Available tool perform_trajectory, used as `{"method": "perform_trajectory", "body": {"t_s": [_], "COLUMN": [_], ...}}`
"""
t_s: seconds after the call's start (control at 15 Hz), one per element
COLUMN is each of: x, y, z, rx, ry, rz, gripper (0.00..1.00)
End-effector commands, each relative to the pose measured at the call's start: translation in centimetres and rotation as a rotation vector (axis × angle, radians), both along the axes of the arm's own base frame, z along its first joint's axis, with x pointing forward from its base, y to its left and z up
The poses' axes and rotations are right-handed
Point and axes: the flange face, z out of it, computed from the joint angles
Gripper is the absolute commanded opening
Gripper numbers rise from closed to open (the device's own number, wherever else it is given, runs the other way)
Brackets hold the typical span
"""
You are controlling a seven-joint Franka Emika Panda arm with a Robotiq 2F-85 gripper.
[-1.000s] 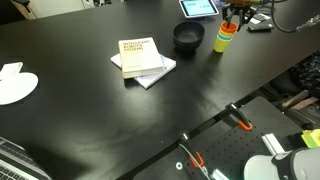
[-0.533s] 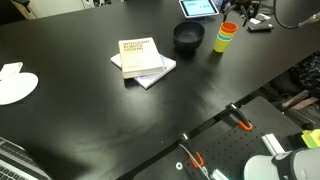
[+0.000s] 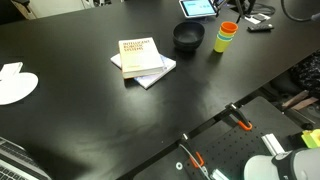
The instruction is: Stack the cups on top of eachother
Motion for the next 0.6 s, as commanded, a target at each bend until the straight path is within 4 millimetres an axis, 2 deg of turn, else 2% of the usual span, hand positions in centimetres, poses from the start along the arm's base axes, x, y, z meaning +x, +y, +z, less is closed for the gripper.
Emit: {"method": "perform_trajectory", "body": {"t_s": [0.0, 0.27, 0.33, 0.53], "x": [-1.8, -3.1, -2.0, -2.6], "y": [2.4, 3.6, 2.6, 3.1], "z": [0.6, 0.4, -0.6, -0.5], "rx": [0.046, 0.072, 0.05, 0.059], "ry": [0.015, 0.024, 0.036, 0.038], "rz": [-0.027, 0.002, -0.004, -0.001], "gripper": [1.0, 1.0, 1.0, 1.0]}}
